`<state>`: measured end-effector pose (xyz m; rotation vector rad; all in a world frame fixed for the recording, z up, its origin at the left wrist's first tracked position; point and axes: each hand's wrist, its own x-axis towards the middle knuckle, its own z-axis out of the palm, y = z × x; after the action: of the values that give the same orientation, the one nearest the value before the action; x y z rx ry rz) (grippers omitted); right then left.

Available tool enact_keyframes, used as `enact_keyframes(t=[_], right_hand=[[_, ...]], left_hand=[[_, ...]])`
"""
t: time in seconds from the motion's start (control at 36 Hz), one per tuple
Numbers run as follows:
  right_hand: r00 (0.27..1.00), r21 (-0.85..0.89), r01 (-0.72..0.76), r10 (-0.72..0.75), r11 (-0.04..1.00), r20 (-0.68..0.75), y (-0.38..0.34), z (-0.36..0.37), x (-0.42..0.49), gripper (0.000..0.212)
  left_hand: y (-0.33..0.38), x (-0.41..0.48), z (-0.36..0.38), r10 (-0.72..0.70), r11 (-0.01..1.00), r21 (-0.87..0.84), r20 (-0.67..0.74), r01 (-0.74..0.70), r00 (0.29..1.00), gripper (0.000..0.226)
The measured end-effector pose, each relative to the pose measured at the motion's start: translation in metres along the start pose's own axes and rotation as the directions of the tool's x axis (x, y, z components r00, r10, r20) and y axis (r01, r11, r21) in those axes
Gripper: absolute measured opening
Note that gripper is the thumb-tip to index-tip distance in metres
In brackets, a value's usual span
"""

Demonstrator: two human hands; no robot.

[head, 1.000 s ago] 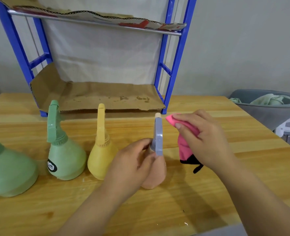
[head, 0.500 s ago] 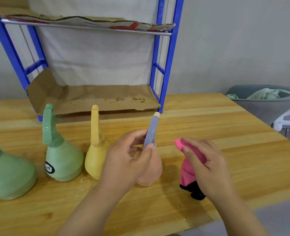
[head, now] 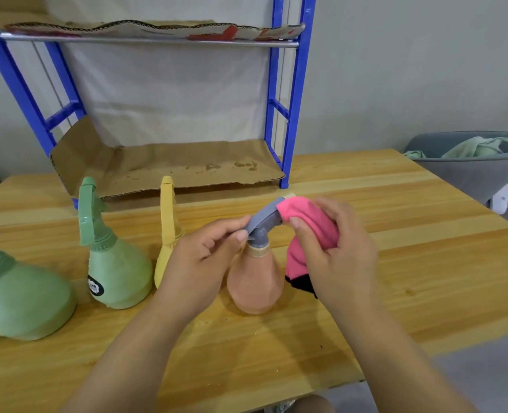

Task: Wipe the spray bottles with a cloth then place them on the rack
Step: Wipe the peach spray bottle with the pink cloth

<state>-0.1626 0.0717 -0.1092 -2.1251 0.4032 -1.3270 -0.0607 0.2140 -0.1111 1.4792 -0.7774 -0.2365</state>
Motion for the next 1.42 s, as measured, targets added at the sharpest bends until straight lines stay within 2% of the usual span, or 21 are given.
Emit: enact_keyframes(t=[0.11,0.33,0.42,0.56,0.69,0.83,0.92,1.03,1.11,1.28,1.42], right_hand=[[0.986,-0.028,0.148,-0.149,0.989,-0.07,0.009,0.015,-0.002,0.023],[0.948,-0.045,0.317,-0.316,0.947,0.024,0.008,0.029,-0.025,0.019],[0.958,-0.06,0.285,-0.284,0.957,0.027,0.012,0.025,-0.019,0.019],[0.991,-0.035,0.131,-0.132,0.991,-0.016,0.018,0.019,-0.01,0.023],[0.977,0.006,0.212,-0.212,0.977,0.039,0.012,0.025,-0.024,0.018],[0.934,-0.057,0.344,-0.335,0.937,0.128,0.011,0.023,-0.028,0.01],[0.948,-0.07,0.308,-0.3,0.949,0.104,0.013,0.018,-0.021,0.014],[0.985,-0.068,0.168,-0.165,0.984,0.05,0.016,0.009,-0.009,0.023],[0.991,-0.042,0.131,-0.13,0.991,0.014,0.013,0.006,0.0,0.025],[0.98,-0.093,0.195,-0.19,0.976,0.068,0.015,0.009,0.003,0.017],[0.988,-0.158,0.103,-0.083,0.982,0.129,0.041,0.004,-0.009,0.009]], left_hand=[[0.002,0.0,0.0,-0.001,1.0,0.0,0.008,0.001,1.0,0.027],[0.002,-0.001,0.0,0.011,1.0,-0.008,0.01,-0.011,1.0,0.02],[0.002,-0.001,0.001,0.012,1.0,-0.027,0.007,-0.012,1.0,0.021],[0.001,-0.001,0.003,0.024,0.998,-0.05,-0.004,-0.024,1.0,0.024],[-0.002,-0.001,0.003,0.038,0.999,-0.039,-0.009,-0.038,0.999,0.028],[-0.001,0.001,0.004,0.037,0.999,-0.028,0.001,-0.037,0.999,0.032],[0.0,0.001,0.004,0.026,0.999,-0.044,0.014,-0.025,1.0,0.029],[0.004,0.0,0.008,0.042,0.996,-0.08,0.013,-0.041,0.999,0.023],[0.005,0.001,0.014,0.042,0.999,-0.033,-0.023,-0.043,0.999,0.025],[0.008,0.001,0.018,0.076,0.991,0.12,-0.085,-0.066,0.993,0.03],[0.008,0.0,0.02,0.057,0.988,0.151,-0.121,-0.039,0.991,0.029]])
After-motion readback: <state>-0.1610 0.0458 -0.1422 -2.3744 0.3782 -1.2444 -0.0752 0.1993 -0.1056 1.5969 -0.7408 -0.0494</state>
